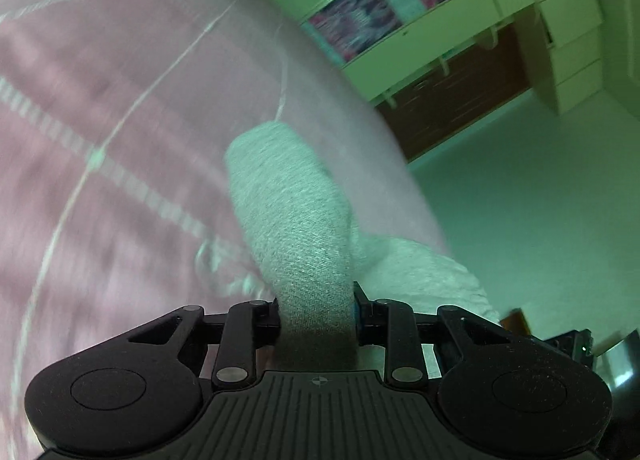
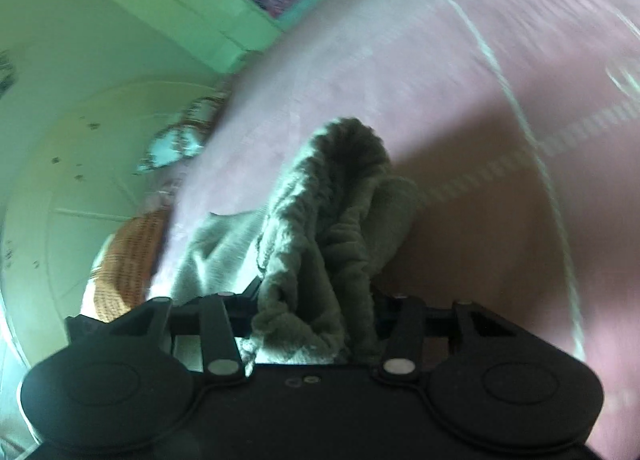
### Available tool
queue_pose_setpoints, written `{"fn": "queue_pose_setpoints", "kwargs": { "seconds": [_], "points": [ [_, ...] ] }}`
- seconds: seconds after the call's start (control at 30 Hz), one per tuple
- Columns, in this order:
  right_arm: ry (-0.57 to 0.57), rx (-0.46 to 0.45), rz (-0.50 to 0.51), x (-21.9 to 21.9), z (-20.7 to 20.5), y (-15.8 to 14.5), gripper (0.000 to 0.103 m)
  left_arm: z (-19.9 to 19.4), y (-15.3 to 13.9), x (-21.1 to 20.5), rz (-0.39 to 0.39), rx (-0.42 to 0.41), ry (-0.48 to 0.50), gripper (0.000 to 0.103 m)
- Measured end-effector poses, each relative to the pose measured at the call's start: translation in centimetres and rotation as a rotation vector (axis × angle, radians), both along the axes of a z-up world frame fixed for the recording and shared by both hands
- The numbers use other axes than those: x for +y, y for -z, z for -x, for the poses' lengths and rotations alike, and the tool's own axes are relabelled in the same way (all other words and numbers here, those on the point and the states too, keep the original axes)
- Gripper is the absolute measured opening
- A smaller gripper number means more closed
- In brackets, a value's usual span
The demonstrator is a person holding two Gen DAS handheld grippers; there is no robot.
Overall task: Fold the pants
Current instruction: 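Open both tools to release the folded sweatpants and pull back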
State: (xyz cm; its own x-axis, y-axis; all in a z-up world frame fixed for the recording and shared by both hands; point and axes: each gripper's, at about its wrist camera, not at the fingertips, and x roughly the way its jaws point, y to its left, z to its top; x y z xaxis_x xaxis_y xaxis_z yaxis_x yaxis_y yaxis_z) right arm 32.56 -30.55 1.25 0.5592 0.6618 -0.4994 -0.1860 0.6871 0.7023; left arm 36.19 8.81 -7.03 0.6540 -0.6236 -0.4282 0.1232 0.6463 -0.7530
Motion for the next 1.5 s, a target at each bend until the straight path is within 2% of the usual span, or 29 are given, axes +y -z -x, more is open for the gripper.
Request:
{"fn": "queue_pose_setpoints", "kwargs": {
  "seconds": [0.2, 0.27, 0.3, 0.33, 0.37, 0.4, 0.43, 0.47, 0.5, 0.53, 0.6, 0.63, 0.67, 0.7, 0.73, 0.8, 0.87, 0.9, 0.93, 1.03, 1.17, 1.23, 1.3, 1.37, 1.5],
  "points": [
    [-0.051, -0.101, 0.023, 2.4, -7.6, -4.1, 0.038, -6.6, -3.0, 2.9, 0.011, -0.081, -0.055, 0.029],
    [-0.052, -0.089, -0.012, 2.9, -11.2, -4.7, 0.039, -10.0, -3.1, 3.8, 0.005, -0.079, -0.068, 0.029],
    [-0.037, -0.066, -0.023, 3.0, -13.2, -4.4, 0.045, -11.8, -2.5, 4.3, -0.002, -0.059, -0.073, 0.03],
    [-0.011, -0.048, -0.007, 3.1, -14.8, -3.6, 0.062, -13.2, -1.3, 4.6, -0.029, -0.025, -0.077, 0.046],
    [0.026, -0.03, 0.034, 2.7, -15.8, -2.3, 0.079, -14.2, 0.0, 4.8, -0.103, 0.038, -0.112, 0.057],
    [0.094, 0.036, 0.118, 2.6, -17.2, -0.3, 0.096, -14.2, 0.7, 5.0, -0.199, 0.108, -0.176, 0.066],
    [0.157, 0.141, 0.205, 2.4, -18.2, 1.5, 0.08, -13.8, 0.8, 5.0, -0.217, 0.09, -0.172, 0.066],
    [0.17, 0.165, 0.188, 2.1, -18.3, 2.2, 0.08, -12.8, 0.4, 4.9, -0.21, 0.037, -0.149, 0.066],
    [0.173, 0.124, 0.099, 1.3, -17.5, 1.9, 0.08, -11.8, -0.3, 4.6, -0.235, -0.002, -0.144, 0.067],
    [0.161, 0.082, 0.052, 1.0, -16.8, 1.5, 0.081, -10.9, -0.8, 4.2, -0.274, -0.037, -0.141, 0.072],
    [0.112, -0.018, 0.04, 1.2, -15.3, 0.9, 0.088, -10.1, -1.2, 2.8, -0.339, -0.074, -0.107, 0.084],
    [0.091, -0.036, 0.075, 1.8, -15.0, 1.2, 0.091, -10.5, -0.8, 1.6, -0.438, -0.052, -0.096, 0.085],
    [0.079, -0.013, 0.165, 2.6, -15.2, 2.2, 0.09, -10.9, -0.2, 0.8, -0.526, -0.031, -0.081, 0.086],
    [0.077, 0.037, 0.251, 3.1, -15.6, 3.6, 0.09, -10.7, 0.0, 0.2, -0.564, -0.067, -0.081, 0.089],
    [0.081, 0.005, 0.251, 3.1, -15.2, 4.0, 0.091, -10.3, 0.0, 0.1, -0.564, -0.076, -0.102, 0.089],
    [0.105, 0.012, 0.242, 2.7, -14.1, 3.2, 0.093, -9.2, -1.4, 0.8, -0.546, -0.068, -0.132, 0.089],
    [0.121, -0.019, 0.236, 2.2, -12.2, 1.7, 0.095, -7.1, -2.5, 1.1, -0.584, -0.093, -0.162, 0.091],
    [0.133, -0.053, 0.236, 2.0, -11.7, 0.6, 0.097, -5.6, -2.7, 1.3, -0.593, -0.108, -0.167, 0.098],
    [0.144, -0.098, 0.239, 1.4, -10.1, 0.1, 0.097, -4.4, -2.7, 1.5, -0.602, -0.114, -0.183, 0.103],
    [0.188, -0.142, 0.324, 0.0, -5.7, -0.6, 0.097, 0.9, -3.1, 1.9, -0.613, -0.101, -0.196, 0.103],
    [0.239, -0.264, 0.379, -1.4, 2.9, -1.2, 0.097, 7.3, -3.6, 0.9, -0.646, -0.11, -0.215, 0.103],
    [0.233, -0.27, 0.407, -1.4, 6.5, -1.5, 0.097, 10.7, -3.5, 0.6, -0.638, -0.111, -0.256, 0.103],
    [0.201, -0.251, 0.426, -1.6, 9.7, -1.7, 0.097, 13.7, -4.0, -0.3, -0.615, -0.096, -0.249, 0.103],
    [0.185, -0.281, 0.482, -0.9, 13.2, -2.1, 0.097, 16.5, -4.6, -1.6, -0.633, -0.103, -0.25, 0.103],
    [0.194, -0.297, 0.525, 0.3, 17.9, -2.8, 0.097, 21.3, -5.9, -3.7, -0.657, -0.156, -0.244, 0.103]
  ]
}}
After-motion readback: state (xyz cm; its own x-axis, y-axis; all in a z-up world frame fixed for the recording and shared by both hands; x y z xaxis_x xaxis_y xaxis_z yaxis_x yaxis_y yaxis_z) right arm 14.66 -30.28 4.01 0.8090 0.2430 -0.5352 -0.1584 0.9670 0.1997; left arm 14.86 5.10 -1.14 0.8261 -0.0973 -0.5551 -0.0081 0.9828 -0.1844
